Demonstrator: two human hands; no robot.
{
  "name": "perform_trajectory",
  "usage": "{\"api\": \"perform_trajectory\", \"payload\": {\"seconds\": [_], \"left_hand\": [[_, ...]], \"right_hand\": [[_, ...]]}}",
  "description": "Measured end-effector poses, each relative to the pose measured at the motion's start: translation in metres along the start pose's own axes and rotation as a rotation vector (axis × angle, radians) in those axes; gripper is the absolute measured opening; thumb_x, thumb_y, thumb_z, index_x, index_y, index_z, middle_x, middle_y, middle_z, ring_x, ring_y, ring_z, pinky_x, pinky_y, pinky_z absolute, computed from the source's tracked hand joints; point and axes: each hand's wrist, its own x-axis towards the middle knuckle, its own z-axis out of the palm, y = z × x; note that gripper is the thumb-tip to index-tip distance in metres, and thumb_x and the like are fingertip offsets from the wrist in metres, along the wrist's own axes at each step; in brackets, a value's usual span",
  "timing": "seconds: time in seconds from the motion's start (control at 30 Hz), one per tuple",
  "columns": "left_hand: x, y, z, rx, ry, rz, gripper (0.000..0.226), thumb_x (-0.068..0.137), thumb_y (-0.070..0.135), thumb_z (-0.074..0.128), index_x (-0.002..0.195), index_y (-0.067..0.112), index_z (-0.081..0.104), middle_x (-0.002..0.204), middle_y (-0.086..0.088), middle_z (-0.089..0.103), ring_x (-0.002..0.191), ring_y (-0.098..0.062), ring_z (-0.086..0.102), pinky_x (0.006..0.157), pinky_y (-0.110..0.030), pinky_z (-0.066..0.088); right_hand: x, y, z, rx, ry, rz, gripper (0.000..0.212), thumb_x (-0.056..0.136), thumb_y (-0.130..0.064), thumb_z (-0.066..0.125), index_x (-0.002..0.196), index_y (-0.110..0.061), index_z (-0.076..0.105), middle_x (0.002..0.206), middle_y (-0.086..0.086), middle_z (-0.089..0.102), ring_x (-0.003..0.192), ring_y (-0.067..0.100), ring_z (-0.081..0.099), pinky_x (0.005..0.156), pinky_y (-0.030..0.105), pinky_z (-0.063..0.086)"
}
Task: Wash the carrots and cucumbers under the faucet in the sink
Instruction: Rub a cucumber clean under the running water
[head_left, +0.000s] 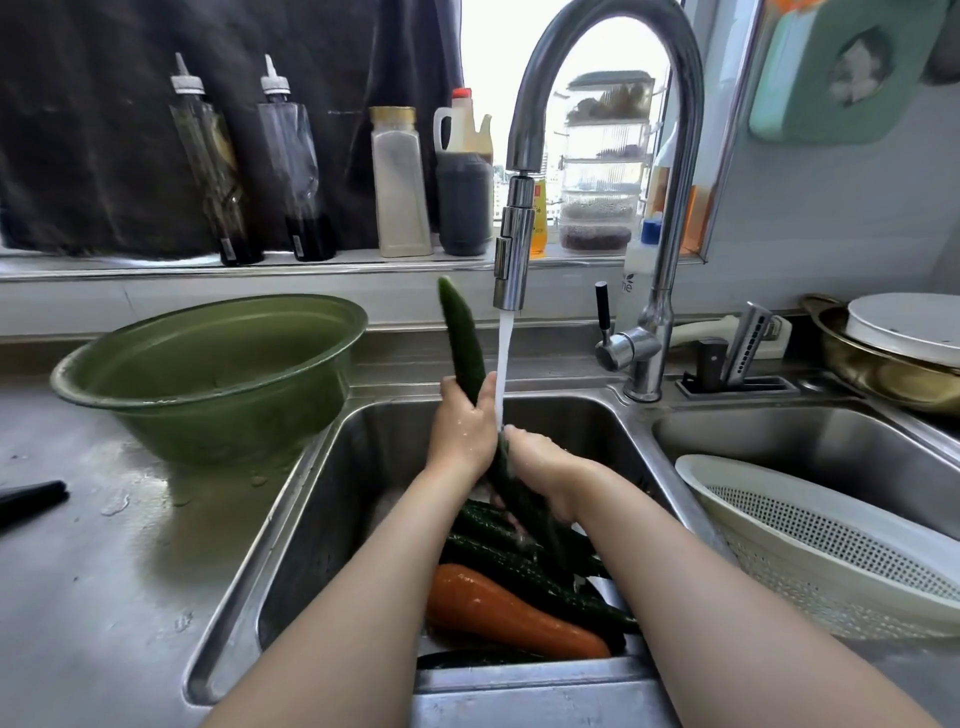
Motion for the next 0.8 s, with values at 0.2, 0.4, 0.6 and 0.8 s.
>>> {"api": "perform_trajectory", "payload": {"seconds": [0.2, 0.4, 0.6, 0.8], "left_hand": [[-0.003, -0.002, 0.008, -0.215, -0.233, -0.066, 0.016, 0.106, 0.019, 0.053, 0.120, 0.014, 0.048, 0.115, -0.016, 0.069, 0.091, -0.018, 0.065, 0.072, -0.020, 0.057], [0.000, 0.010, 0.008, -0.441, -0.065, -0.226, 0.014, 0.100, 0.026, 0.062, 0.100, 0.011, 0.063, 0.066, -0.003, 0.062, 0.057, -0.016, 0.059, 0.048, -0.019, 0.052], [0.003, 0.004, -0.011, -0.848, -0.247, -0.322, 0.038, 0.090, 0.047, 0.072, 0.073, 0.018, 0.055, 0.058, 0.002, 0.052, 0.046, -0.018, 0.051, 0.067, -0.035, 0.053], [0.015, -0.003, -0.010, -0.918, -0.115, -0.446, 0.034, 0.091, 0.039, 0.076, 0.078, 0.014, 0.056, 0.063, 0.002, 0.049, 0.048, -0.015, 0.048, 0.075, -0.041, 0.062]], "right_hand": [[-0.007, 0.007, -0.014, -0.015, -0.097, 0.090, 0.068, 0.102, -0.060, 0.026, 0.064, -0.013, 0.058, 0.053, 0.004, 0.052, 0.040, 0.018, 0.046, 0.046, 0.019, 0.042], [-0.010, 0.003, -0.019, -0.070, -0.248, 0.052, 0.071, 0.098, -0.071, 0.023, 0.064, -0.018, 0.054, 0.055, 0.001, 0.046, 0.043, 0.017, 0.042, 0.048, 0.023, 0.036], [-0.009, 0.000, -0.015, -0.035, -0.468, 0.031, 0.074, 0.098, -0.073, 0.016, 0.069, -0.019, 0.056, 0.055, 0.001, 0.045, 0.039, 0.017, 0.043, 0.043, 0.020, 0.037], [-0.007, -0.002, -0.017, -0.010, -0.288, -0.095, 0.057, 0.098, -0.047, 0.031, 0.085, -0.006, 0.068, 0.067, 0.011, 0.060, 0.046, 0.024, 0.052, 0.048, 0.026, 0.043]]}}
